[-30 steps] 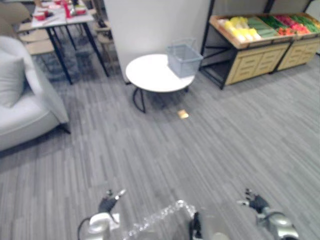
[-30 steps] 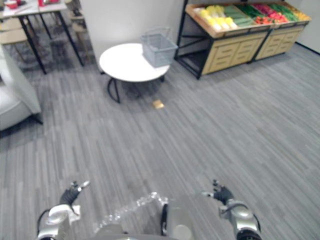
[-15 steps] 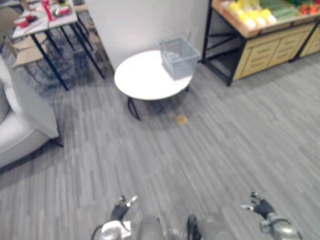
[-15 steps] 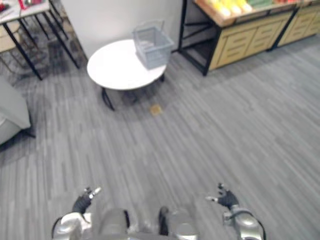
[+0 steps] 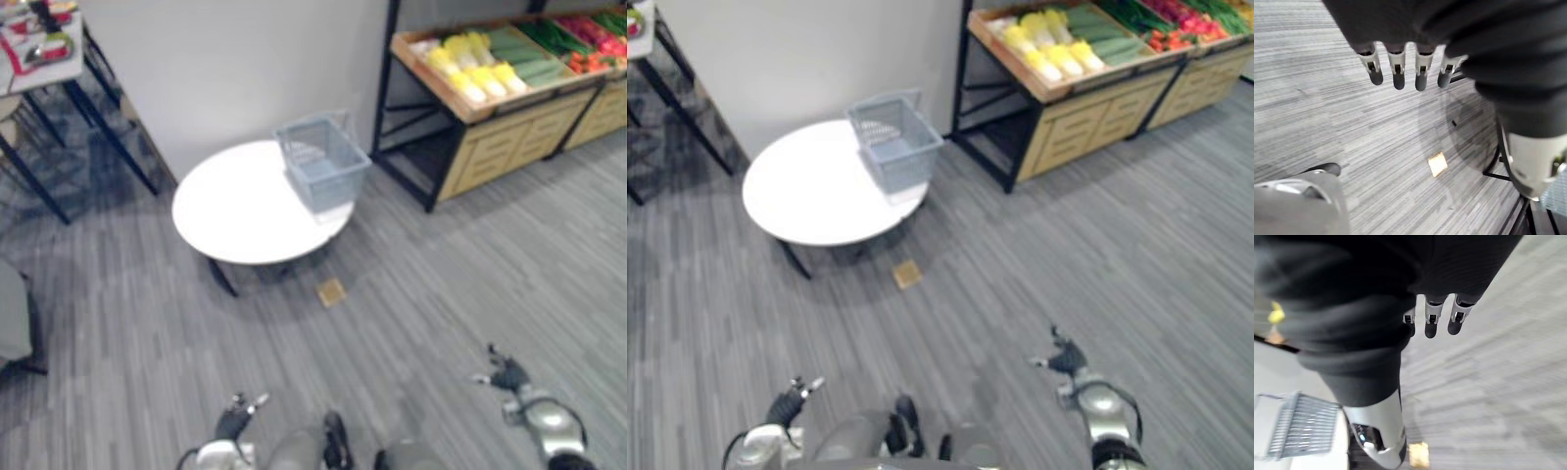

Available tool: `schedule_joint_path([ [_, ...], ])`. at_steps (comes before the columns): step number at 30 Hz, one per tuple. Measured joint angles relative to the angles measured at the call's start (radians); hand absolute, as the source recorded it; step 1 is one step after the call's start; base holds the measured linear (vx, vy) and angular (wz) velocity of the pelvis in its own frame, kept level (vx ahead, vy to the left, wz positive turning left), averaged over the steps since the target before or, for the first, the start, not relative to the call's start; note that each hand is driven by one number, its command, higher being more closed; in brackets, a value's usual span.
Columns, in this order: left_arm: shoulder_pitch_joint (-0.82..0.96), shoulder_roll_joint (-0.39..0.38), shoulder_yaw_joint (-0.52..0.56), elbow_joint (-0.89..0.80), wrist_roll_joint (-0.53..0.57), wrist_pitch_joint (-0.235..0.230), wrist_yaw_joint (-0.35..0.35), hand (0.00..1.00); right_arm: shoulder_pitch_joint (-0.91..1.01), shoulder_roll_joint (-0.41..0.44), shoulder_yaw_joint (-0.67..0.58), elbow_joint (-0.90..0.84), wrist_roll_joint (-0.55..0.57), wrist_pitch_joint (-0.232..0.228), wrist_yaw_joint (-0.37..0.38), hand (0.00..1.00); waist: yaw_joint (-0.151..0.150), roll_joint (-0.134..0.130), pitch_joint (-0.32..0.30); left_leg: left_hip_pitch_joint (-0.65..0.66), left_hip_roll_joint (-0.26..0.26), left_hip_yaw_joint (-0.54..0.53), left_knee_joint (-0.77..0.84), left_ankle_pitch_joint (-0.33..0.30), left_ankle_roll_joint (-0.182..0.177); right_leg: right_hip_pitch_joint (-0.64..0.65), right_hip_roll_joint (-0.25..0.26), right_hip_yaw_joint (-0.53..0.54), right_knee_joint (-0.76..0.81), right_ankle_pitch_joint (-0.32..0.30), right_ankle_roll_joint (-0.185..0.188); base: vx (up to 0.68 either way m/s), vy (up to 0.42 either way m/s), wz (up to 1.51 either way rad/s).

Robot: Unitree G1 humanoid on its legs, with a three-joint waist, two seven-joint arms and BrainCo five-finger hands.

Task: Pick vegetable in the basket

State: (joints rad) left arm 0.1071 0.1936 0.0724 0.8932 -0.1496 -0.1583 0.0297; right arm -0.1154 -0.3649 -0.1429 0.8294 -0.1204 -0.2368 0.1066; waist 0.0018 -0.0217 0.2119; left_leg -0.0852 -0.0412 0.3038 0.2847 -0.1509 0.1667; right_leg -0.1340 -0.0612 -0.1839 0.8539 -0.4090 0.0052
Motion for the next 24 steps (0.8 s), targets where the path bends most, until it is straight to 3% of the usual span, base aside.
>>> schedule_joint_path([
  [1, -0.004, 0.006, -0.001, -0.024, 0.0, 0.001, -0.005, 0.0, -0.003, -0.013, 0.029, -0.101, 0.001, -0.009, -0.022, 0.0, -0.001, 0.021, -0.003, 0.045, 0.012, -0.044, -0.029, -0.021, -0.006, -0.046, 0.026, 0.025, -0.161, 0.02, 0.034, 0.48, -0.029, 0.93],
  [2, -0.011, 0.017, -0.004, -0.049, 0.0, 0.004, -0.012, 0.0, -0.025, -0.02, 0.045, -0.183, 0.002, -0.009, -0.034, 0.0, -0.001, 0.027, -0.002, 0.08, 0.022, -0.08, -0.049, -0.032, -0.026, -0.086, 0.039, 0.06, -0.365, 0.088, 0.098, 0.47, -0.048, 0.97],
  [4, -0.025, 0.042, -0.005, -0.057, -0.003, 0.02, -0.017, 0.0, -0.082, -0.017, 0.045, -0.238, 0.002, -0.004, -0.035, 0.0, 0.008, 0.001, -0.005, 0.116, -0.001, -0.121, -0.05, -0.056, -0.082, -0.122, 0.013, 0.117, -0.611, 0.225, 0.127, 0.48, -0.112, 0.96],
  [5, -0.024, 0.051, 0.004, -0.058, -0.003, 0.039, -0.018, 0.0, -0.126, -0.016, 0.044, -0.242, 0.002, 0.005, -0.036, 0.0, 0.014, -0.026, -0.011, 0.13, -0.01, -0.143, -0.012, -0.099, -0.108, -0.127, -0.007, 0.154, -0.666, 0.301, 0.117, 0.51, -0.179, 0.98],
  [6, -0.021, 0.05, 0.012, -0.058, -0.004, 0.043, -0.018, 0.0, -0.146, -0.02, 0.044, -0.242, 0.002, 0.009, -0.036, 0.0, 0.015, -0.034, -0.016, 0.131, -0.01, -0.161, 0.021, -0.131, -0.116, -0.12, -0.006, 0.168, -0.665, 0.353, 0.107, 0.58, -0.253, 0.86],
  [7, -0.011, 0.04, 0.013, -0.051, -0.007, 0.051, -0.02, 0.0, -0.184, -0.034, 0.046, -0.256, 0.004, 0.016, -0.033, 0.0, 0.03, -0.024, -0.016, 0.144, 0.006, -0.178, 0.08, -0.18, -0.149, -0.105, 0.0, 0.162, -0.633, 0.428, 0.085, 0.62, -0.285, 0.68],
  [8, 0.007, 0.031, 0.018, -0.052, -0.01, 0.052, -0.031, 0.0, -0.207, -0.039, 0.058, -0.287, 0.004, 0.023, -0.031, 0.0, 0.035, -0.01, -0.016, 0.118, 0.025, -0.161, 0.183, -0.188, -0.166, -0.102, -0.006, 0.14, -0.597, 0.436, 0.073, 0.7, -0.345, 0.86],
  [9, 0.017, 0.009, 0.029, -0.052, -0.031, 0.053, -0.042, 0.0, -0.222, -0.051, 0.081, -0.331, 0.003, 0.032, -0.028, 0.0, 0.022, 0.012, -0.01, 0.036, 0.077, -0.119, 0.377, -0.161, -0.189, -0.081, -0.005, 0.113, -0.581, 0.435, 0.066, 0.54, -0.278, 0.86],
  [10, 0.027, -0.023, 0.043, -0.052, -0.042, 0.052, -0.053, 0.0, -0.225, -0.062, 0.096, -0.377, 0.002, 0.041, -0.018, 0.0, 0.02, 0.045, 0.0, -0.029, 0.143, -0.084, 0.565, -0.082, -0.187, -0.037, 0.008, 0.085, -0.579, 0.414, 0.035, 0.54, -0.258, 0.73],
  [11, 0.06, -0.05, 0.051, -0.051, -0.042, 0.05, -0.066, 0.0, -0.229, -0.055, 0.131, -0.417, 0.0, 0.06, -0.004, 0.0, 0.038, 0.065, 0.007, -0.086, 0.234, -0.045, 0.724, -0.055, -0.174, 0.026, 0.023, 0.069, -0.586, 0.38, 0.014, 0.44, -0.169, 0.46],
  [13, 0.085, -0.053, 0.049, -0.033, -0.035, 0.044, -0.09, 0.0, -0.242, -0.026, 0.164, -0.432, -0.006, 0.065, 0.012, 0.0, 0.044, 0.065, 0.01, -0.094, 0.292, -0.016, 0.73, -0.057, -0.176, 0.112, 0.009, 0.042, -0.612, 0.345, -0.004, 0.47, -0.154, 0.34],
  [17, 0.085, -0.052, 0.05, -0.003, -0.031, 0.033, -0.11, 0.0, -0.356, -0.021, 0.191, -0.378, -0.08, 0.075, -0.011, 0.0, 0.054, 0.055, 0.013, -0.117, 0.255, 0.012, 0.317, -0.048, -0.204, 0.175, -0.036, 0.039, -0.661, 0.308, 0.009, 0.38, 0.0, 0.13],
  [20, 0.078, -0.052, 0.049, 0.026, -0.023, 0.033, -0.117, 0.0, -0.518, -0.034, 0.239, -0.284, -0.131, 0.142, -0.033, 0.0, 0.066, 0.057, 0.017, -0.111, 0.202, 0.008, -0.058, 0.095, -0.225, 0.215, -0.048, 0.065, -0.674, 0.257, 0.056, 0.36, 0.158, -0.2],
  [21, 0.085, -0.054, 0.049, 0.026, -0.022, 0.033, -0.117, 0.0, -0.551, -0.044, 0.243, -0.263, -0.15, 0.147, -0.033, 0.0, 0.079, 0.073, 0.014, -0.095, 0.207, 0.006, -0.101, 0.114, -0.228, 0.223, -0.042, 0.082, -0.651, 0.223, 0.076, 0.37, 0.258, -0.54],
  [22, 0.087, -0.052, 0.049, 0.027, -0.018, 0.036, -0.118, 0.0, -0.573, -0.055, 0.245, -0.25, -0.161, 0.149, -0.035, 0.0, 0.097, 0.078, 0.016, -0.088, 0.206, -0.007, -0.072, 0.165, -0.202, 0.219, -0.051, 0.101, -0.594, 0.175, 0.093, 0.43, 0.329, -0.54],
  [23, 0.09, -0.037, 0.05, 0.031, 0.005, 0.039, -0.116, 0.0, -0.591, -0.053, 0.255, -0.222, -0.18, 0.148, -0.039, 0.0, 0.105, 0.024, 0.005, -0.1, 0.17, 0.013, -0.007, 0.118, -0.169, 0.191, -0.108, 0.116, -0.511, 0.12, 0.101, 0.43, 0.317, -0.45],
  [24, 0.079, -0.031, 0.046, 0.047, 0.019, 0.045, -0.119, 0.0, -0.624, -0.056, 0.259, -0.178, -0.219, 0.139, -0.038, 0.0, 0.106, -0.006, 0.009, -0.097, 0.136, 0.027, 0.013, 0.077, -0.158, 0.126, -0.165, 0.103, -0.37, 0.106, 0.102, 0.36, 0.242, -0.24],
])
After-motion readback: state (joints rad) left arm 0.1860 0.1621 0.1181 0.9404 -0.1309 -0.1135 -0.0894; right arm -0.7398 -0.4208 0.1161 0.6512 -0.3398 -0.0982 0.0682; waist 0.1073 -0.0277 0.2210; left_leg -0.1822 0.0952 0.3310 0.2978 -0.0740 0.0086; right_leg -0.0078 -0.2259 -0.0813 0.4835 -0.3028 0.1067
